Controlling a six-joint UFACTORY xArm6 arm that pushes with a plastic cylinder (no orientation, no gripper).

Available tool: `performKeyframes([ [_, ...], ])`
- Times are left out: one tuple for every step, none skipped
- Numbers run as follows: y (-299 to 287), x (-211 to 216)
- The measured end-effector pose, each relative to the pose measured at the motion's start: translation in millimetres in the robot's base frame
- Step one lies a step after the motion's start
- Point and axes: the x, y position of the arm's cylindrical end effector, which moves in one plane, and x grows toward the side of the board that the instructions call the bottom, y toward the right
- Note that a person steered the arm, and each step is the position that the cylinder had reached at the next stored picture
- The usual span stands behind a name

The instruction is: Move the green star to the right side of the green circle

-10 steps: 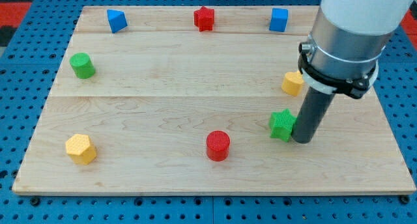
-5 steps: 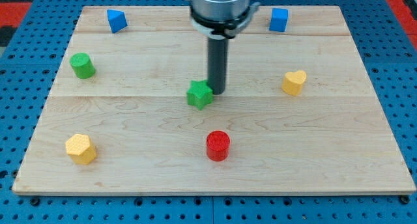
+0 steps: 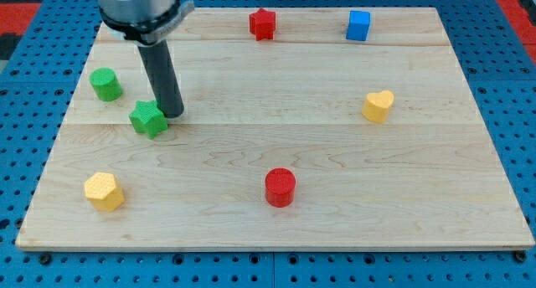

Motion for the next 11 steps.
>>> performKeyframes([
  [14.4,38.8],
  [27.2,50.7],
  [-46.2,55.9],
  [-55.0,13.9],
  [-62.0,17.5],
  [-33.3,32.2],
  [-26.5,9.2],
  [-40.6,-7.7],
  [-62.6,-13.2],
  [-35.3,-17.3],
  [-9.8,-73.8],
])
